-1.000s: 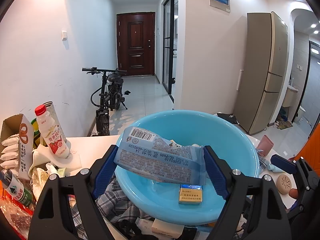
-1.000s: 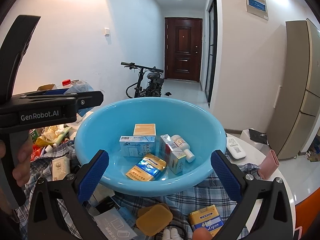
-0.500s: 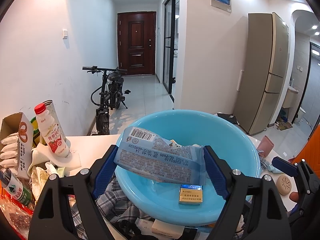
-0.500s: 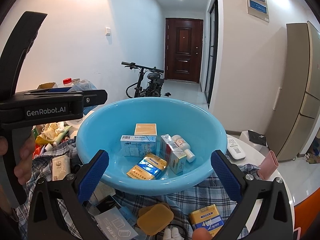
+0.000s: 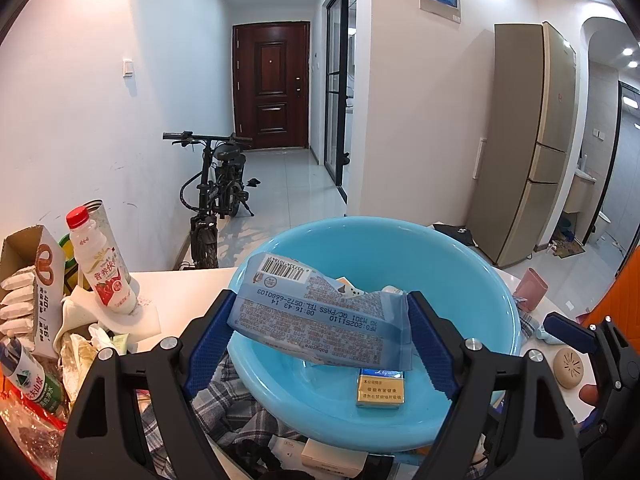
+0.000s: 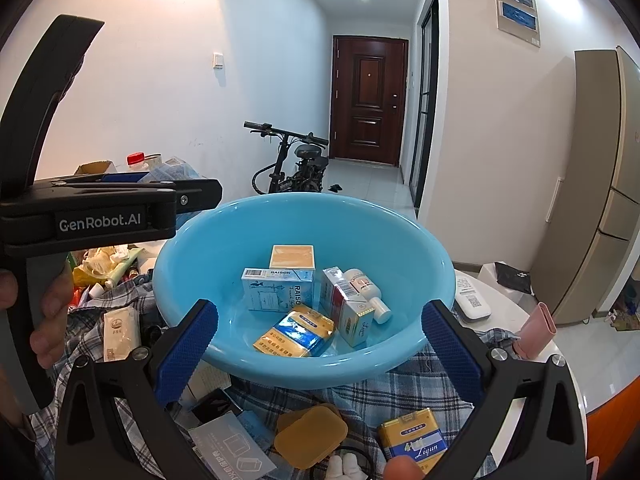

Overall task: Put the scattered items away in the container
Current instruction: 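Lower the blue wet-wipes packet into the basin and open the left gripper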

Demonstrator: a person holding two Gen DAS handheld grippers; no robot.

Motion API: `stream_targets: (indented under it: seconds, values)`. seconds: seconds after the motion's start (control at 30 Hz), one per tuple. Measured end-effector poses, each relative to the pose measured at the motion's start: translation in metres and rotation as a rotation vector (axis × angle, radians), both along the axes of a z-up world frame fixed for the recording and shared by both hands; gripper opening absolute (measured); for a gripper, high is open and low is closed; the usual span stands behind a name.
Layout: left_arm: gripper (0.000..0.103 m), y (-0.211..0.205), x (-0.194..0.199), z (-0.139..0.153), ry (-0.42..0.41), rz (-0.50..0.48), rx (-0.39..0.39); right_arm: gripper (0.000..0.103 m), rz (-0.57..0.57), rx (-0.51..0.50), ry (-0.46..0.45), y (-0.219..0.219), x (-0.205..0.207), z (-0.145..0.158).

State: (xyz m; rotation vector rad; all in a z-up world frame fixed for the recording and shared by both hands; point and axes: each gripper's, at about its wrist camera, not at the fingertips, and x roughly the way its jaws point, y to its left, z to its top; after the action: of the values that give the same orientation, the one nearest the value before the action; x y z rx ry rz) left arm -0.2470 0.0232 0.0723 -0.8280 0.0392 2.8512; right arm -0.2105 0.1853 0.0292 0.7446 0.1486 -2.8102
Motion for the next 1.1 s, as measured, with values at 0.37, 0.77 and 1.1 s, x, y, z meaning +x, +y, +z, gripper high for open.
stream_targets:
  seconds: [0.37,0.77,1.1]
  values:
    - [0.083,0.001,-0.002,-0.001,-0.011,0.004,0.004,0.103,0.007,0.013,-0.002,-0.003,0.001,0.000]
    - [0.083,0.001,-0.005,-0.003,-0.016,0.011,0.007,0.103,0.017,0.018,-0.009,-0.006,0.002,-0.001]
    - [0.103,-0.005,-0.013,-0.009,-0.064,0.037,0.036,0.103,0.044,0.051,0.008,-0.015,0.009,-0.002]
